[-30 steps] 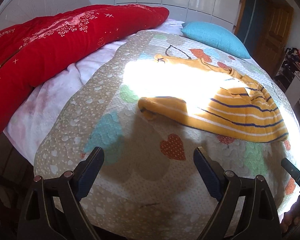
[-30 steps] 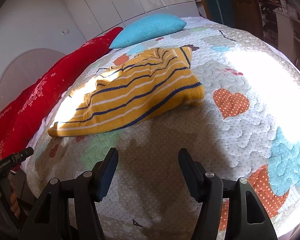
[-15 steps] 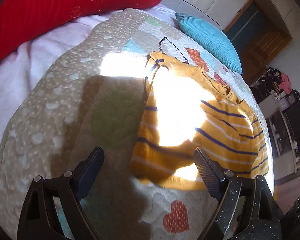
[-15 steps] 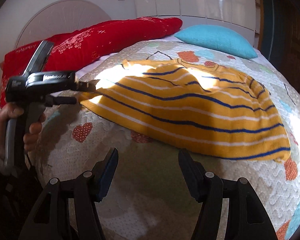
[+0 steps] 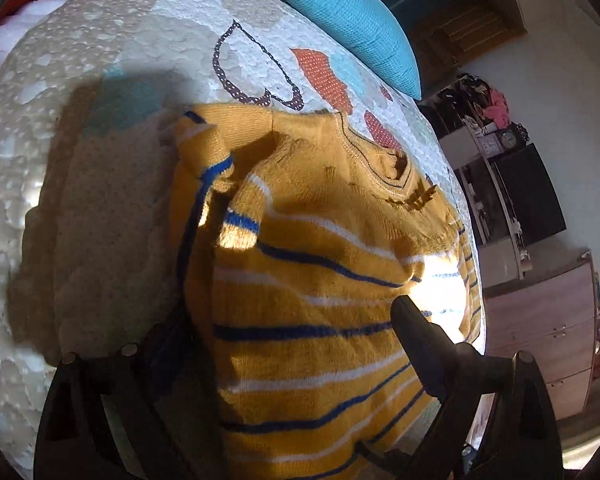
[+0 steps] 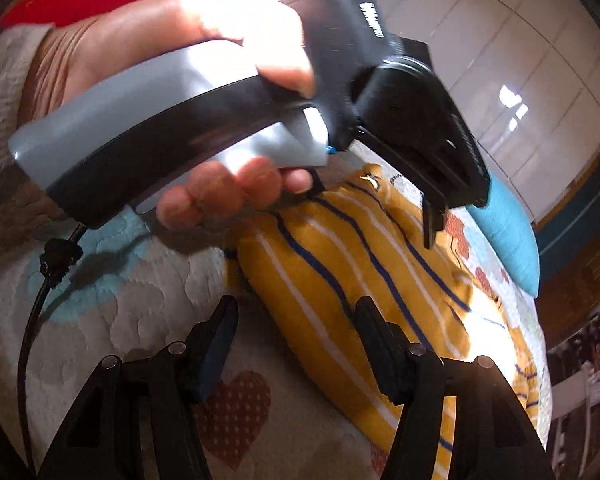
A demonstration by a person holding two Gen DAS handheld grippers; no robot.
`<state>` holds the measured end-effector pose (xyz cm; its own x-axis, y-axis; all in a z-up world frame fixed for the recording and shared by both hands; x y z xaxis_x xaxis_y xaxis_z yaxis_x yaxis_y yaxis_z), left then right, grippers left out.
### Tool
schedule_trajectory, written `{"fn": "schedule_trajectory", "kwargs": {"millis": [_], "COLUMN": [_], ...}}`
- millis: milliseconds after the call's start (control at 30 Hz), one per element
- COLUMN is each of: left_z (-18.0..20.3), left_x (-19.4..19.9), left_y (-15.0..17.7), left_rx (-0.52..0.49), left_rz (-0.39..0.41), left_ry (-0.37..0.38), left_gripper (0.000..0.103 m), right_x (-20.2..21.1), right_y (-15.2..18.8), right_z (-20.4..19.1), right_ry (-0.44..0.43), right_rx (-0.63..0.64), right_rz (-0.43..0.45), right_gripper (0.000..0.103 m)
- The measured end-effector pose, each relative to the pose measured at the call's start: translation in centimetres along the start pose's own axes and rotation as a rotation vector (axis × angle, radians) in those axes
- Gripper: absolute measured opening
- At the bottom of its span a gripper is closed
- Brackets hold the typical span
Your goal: Fold small clothes
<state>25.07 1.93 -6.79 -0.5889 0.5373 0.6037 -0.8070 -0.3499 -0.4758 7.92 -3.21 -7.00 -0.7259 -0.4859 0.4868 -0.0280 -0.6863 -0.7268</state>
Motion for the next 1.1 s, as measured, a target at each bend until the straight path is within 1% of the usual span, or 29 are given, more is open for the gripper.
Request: {"fn": "schedule_trajectory", "kwargs": {"millis": [33,67,100,133,167,200,267,333,400,467,567,633,733,800,867,900,933,967,1000,1033,1100], "left_z": [0.0,0.0,0.0,-0.1,-0.2,-0.3,0.3,1.5,3.5,6.3,11.9,16.3,22.6,25.4,26.8,27.0,27.0,27.0,27.0,27.1,27.0], "left_x": [-0.1,-0.2,-0.3,-0.4,-0.5,-0.5,0.1,0.7,1.2,1.1,-0.3,-2.3,-6.8,-10.3,-13.1,-14.2,-14.9,-14.9,-14.5,-13.7,-11.5], "left_y": [-0.3,-0.4,-0.5,-0.3,-0.1,-0.1,-0.2,-0.6,-1.3,-2.1,-2.7,-2.2,0.0,1.5,2.8,3.2,3.4,3.6,3.7,3.9,3.8], "left_rx": [0.003,0.004,-0.006,-0.023,-0.028,-0.020,-0.029,-0.048,-0.083,-0.123,-0.189,-0.251,-0.351,-0.367,-0.344,-0.330,-0.313,-0.291,-0.269,-0.253,-0.256], "left_rz": [-0.003,-0.001,0.004,0.004,-0.005,0.003,0.028,0.043,0.054,0.062,0.065,0.049,0.003,-0.040,-0.081,-0.092,-0.097,-0.096,-0.089,-0.073,-0.031], "left_ry": [0.007,0.004,-0.014,-0.044,-0.068,-0.073,-0.091,-0.117,-0.140,-0.152,-0.135,-0.113,-0.070,-0.047,-0.026,-0.031,-0.039,-0.034,-0.018,-0.005,-0.003], "left_gripper": [0.093,0.087,0.077,0.042,0.027,0.026,0.019,0.017,0.017,0.016,0.016,0.016,0.016,0.017,0.025,0.026,0.031,0.039,0.044,0.050,0.054], "right_x": [-0.5,-1.0,-1.4,-1.8,-1.9,-2.0,-1.6,-0.7,0.9,2.9,6.3,8.5,11.4,12.8,13.3,13.2,13.2,13.2,12.7,12.8,13.6], "right_y": [-0.2,-0.4,-0.6,-0.6,-0.7,-0.7,-1.0,-1.3,-1.5,-1.4,-0.1,1.8,6.1,9.5,13.2,15.1,17.1,18.8,20.1,21.0,22.2], "right_z": [-0.5,-0.8,-1.1,-1.5,-1.7,-1.9,-1.6,-0.1,1.9,4.1,8.2,11.6,16.7,19.5,21.4,22.3,23.0,23.2,23.6,23.8,23.8], "right_ry": [0.007,0.010,0.005,0.003,0.015,0.022,0.023,0.021,0.043,0.092,0.179,0.229,0.303,0.360,0.392,0.392,0.377,0.343,0.309,0.287,0.243], "right_rx": [0.022,0.034,0.042,0.055,0.077,0.092,0.080,0.016,-0.042,-0.077,-0.151,-0.236,-0.380,-0.462,-0.534,-0.581,-0.643,-0.710,-0.775,-0.834,-0.916], "right_rz": [0.001,0.002,0.000,-0.005,-0.004,0.003,0.024,0.059,0.106,0.157,0.207,0.216,0.196,0.162,0.099,0.062,0.029,0.001,-0.018,-0.021,0.010], "right_gripper": [0.059,0.048,0.039,0.026,0.021,0.018,0.012,0.011,0.010,0.010,0.010,0.010,0.010,0.010,0.010,0.010,0.010,0.011,0.013,0.015,0.018]}}
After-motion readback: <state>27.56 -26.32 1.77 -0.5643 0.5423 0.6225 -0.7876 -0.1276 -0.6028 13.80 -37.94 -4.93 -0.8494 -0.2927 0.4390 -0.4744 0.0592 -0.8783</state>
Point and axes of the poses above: each gripper's, at about its wrist camera, not at the fingertips, and x roughly against the way its jaws point, z to its right, y to its underside, the point moved 6 cm from there along -x, roughly the way its jaws point, and after that the axes turned 15 degrees about z, right-handed, at the moved point
